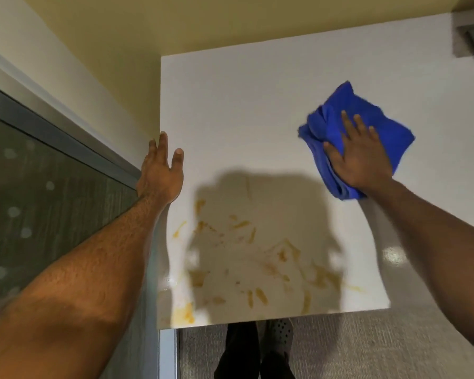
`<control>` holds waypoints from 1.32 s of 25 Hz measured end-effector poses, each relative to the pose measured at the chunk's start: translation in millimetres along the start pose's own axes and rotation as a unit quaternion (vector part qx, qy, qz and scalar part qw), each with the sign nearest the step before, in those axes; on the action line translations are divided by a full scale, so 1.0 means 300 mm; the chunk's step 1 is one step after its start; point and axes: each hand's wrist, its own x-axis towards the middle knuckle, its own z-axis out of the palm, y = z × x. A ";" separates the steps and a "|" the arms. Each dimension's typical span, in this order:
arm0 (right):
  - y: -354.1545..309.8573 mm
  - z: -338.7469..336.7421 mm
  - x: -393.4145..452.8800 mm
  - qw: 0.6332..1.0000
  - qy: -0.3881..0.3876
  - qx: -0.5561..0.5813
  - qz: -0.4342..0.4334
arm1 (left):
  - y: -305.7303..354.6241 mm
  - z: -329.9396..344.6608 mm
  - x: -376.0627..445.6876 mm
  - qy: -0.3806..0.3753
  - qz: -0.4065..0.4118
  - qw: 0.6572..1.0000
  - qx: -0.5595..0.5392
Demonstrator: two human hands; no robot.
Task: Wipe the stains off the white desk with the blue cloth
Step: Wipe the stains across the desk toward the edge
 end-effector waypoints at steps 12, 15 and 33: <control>-0.118 0.030 -0.183 0.986 -0.026 0.021 -0.166 | -0.018 -0.010 0.008 0.022 0.136 0.989 0.049; -0.196 0.057 -0.012 1.000 0.020 -0.012 0.009 | -0.026 -0.001 0.019 0.005 0.152 0.988 0.012; -0.473 0.098 -0.242 0.983 -0.043 -0.020 -0.177 | 0.008 -0.029 0.016 -0.002 0.145 0.988 0.058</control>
